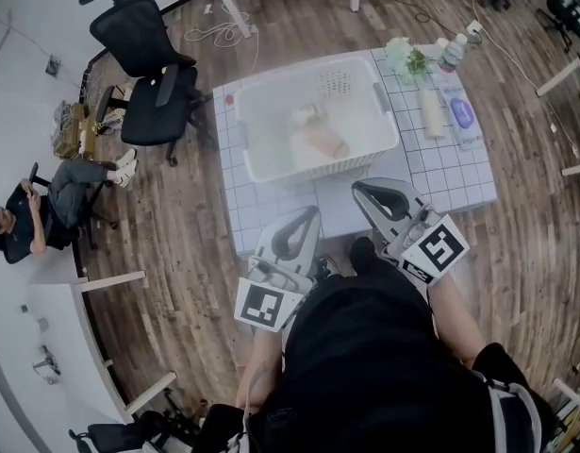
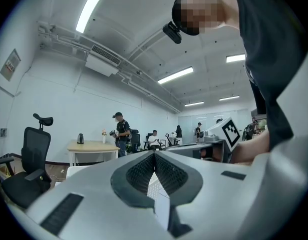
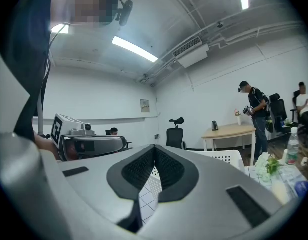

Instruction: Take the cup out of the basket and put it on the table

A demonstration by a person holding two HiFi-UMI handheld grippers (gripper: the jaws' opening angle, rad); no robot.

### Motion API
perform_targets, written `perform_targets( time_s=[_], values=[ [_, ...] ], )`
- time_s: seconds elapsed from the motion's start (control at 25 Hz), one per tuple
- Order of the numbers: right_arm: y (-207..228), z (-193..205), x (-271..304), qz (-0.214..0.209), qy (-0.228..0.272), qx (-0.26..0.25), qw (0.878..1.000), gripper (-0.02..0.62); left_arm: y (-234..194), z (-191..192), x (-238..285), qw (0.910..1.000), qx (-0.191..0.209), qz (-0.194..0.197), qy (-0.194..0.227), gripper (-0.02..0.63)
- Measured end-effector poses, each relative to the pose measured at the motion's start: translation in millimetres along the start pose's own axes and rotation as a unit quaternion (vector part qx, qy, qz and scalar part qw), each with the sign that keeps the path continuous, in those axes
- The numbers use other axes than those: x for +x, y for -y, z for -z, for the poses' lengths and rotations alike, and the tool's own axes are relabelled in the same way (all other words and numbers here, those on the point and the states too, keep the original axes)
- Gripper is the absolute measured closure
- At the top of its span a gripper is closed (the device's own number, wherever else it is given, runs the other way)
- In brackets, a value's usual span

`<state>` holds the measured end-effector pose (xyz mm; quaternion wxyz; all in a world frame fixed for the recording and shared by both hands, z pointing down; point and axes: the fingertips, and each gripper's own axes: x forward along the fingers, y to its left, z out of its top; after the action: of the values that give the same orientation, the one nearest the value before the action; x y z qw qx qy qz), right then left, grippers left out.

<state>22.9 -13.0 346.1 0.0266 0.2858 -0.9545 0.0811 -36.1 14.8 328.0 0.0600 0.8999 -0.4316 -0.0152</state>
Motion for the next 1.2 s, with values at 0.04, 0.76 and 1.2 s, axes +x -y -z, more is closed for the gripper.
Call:
perform_targets(
  time_s=[0.04,0.76,1.2],
  values=[
    [5,-1,1,-0.003,0.001,0.000,1.000,0.578,-2,1,5,1.0000,-0.001,-0.002,-0.001,0.597],
    [82,3,6,-0.069,-0.002,0.037,0.997,0.578,-17,12,88,0.9982,0.015,-0.049,-0.030,0.597],
    [84,16,26,-0.098,-0.020,0.054,0.994,0.578,-33,20,88,0.9965,0.008,-0.069,-0.045,0.597]
  ],
)
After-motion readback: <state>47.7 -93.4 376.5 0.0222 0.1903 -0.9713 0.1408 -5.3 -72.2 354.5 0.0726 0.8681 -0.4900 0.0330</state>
